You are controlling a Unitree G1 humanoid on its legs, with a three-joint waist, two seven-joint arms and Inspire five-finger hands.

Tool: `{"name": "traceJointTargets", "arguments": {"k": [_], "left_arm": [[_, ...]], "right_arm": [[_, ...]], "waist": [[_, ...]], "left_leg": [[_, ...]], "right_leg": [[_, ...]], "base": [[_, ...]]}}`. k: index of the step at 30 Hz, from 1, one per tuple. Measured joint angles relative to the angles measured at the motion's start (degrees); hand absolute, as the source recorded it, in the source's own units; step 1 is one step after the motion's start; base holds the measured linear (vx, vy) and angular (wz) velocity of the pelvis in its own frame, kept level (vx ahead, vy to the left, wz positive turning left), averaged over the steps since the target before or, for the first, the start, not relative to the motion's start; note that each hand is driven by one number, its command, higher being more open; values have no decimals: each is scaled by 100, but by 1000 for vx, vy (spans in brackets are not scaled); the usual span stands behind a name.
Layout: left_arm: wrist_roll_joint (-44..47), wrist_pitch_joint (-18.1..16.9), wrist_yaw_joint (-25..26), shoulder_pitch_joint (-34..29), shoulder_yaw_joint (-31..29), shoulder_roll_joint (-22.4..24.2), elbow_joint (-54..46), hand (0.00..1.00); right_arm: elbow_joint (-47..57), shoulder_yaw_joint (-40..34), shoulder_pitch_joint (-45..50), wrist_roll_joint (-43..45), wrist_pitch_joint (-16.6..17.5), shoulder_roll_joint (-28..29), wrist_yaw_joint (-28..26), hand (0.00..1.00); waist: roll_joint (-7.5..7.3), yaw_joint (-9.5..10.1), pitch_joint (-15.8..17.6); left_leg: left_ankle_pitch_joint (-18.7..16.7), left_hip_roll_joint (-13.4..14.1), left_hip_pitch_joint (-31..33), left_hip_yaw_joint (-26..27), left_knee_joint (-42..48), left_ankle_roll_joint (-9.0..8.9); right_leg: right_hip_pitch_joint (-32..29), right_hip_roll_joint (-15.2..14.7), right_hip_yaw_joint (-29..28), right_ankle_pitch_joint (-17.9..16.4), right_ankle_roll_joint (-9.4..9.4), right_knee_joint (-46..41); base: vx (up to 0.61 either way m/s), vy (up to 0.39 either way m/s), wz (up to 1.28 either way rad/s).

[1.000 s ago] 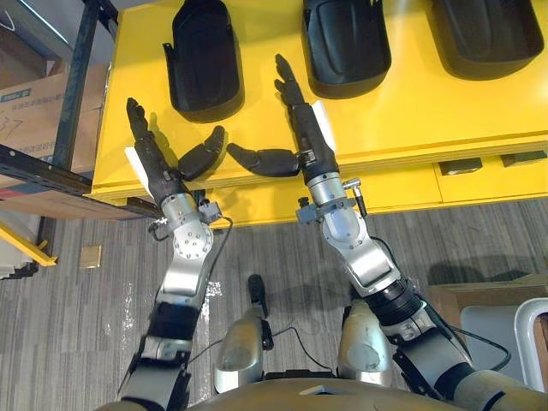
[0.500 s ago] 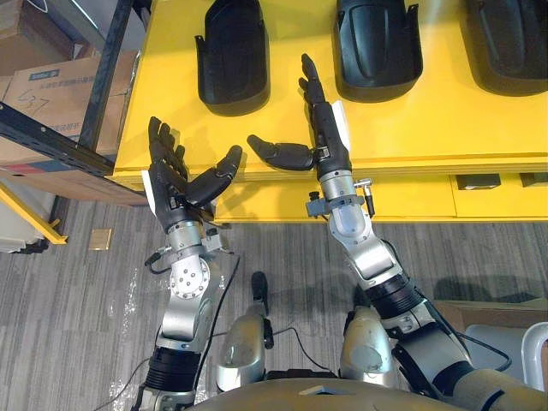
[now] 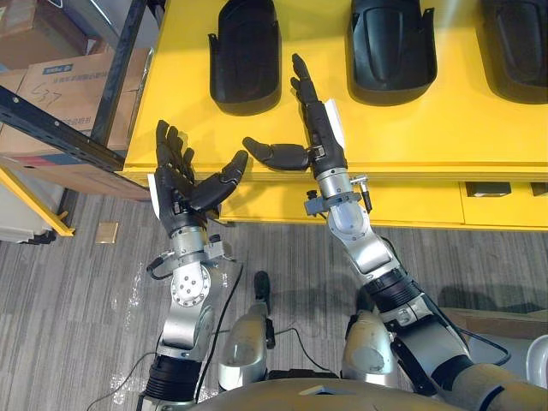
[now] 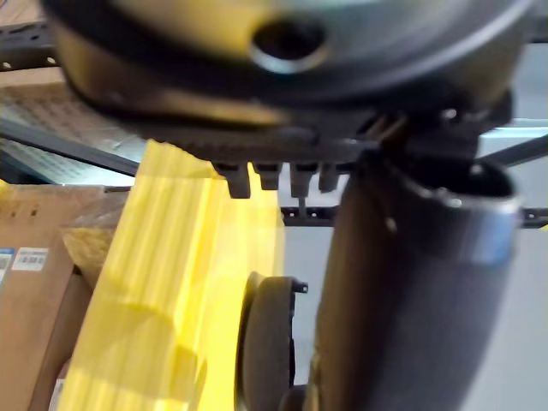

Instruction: Walk over and take three plastic housings, then place them on the shelf

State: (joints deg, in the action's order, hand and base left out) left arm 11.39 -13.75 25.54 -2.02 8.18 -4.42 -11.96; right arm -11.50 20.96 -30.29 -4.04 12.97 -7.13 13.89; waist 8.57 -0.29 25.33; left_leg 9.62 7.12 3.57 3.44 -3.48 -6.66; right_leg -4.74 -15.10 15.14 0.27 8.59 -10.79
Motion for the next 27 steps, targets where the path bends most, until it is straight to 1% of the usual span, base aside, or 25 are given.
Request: {"name": "traceJointTargets", "arguments": {"k": [18,22,27], "left_arm": [[177,-10,-72,-77,44,-1,-59,100],[211,-6,-76,-79,53,-2,-57,100],[213,0,-85,-83,109,-6,-43,100]], "right_arm": [[-230,251,-177,-3,-29,-2,118,100],[-235,281,-177,-3,-85,-2,135,100],[-243,313,-176,-14,-164,-2,232,100]], "waist": [[15,59,-10],[15,74,-10],[27,109,-18]], "left_leg": [[82,0,-47,-124,-111,2],[82,0,-87,-117,-119,1],[78,1,-152,-87,-124,-1]], "right_leg": [[200,27,167,43,47,190],[245,29,167,45,50,211],[380,58,165,158,65,414]], "base": [[-7,-2,4],[0,0,0],[-5,-2,-4]]}}
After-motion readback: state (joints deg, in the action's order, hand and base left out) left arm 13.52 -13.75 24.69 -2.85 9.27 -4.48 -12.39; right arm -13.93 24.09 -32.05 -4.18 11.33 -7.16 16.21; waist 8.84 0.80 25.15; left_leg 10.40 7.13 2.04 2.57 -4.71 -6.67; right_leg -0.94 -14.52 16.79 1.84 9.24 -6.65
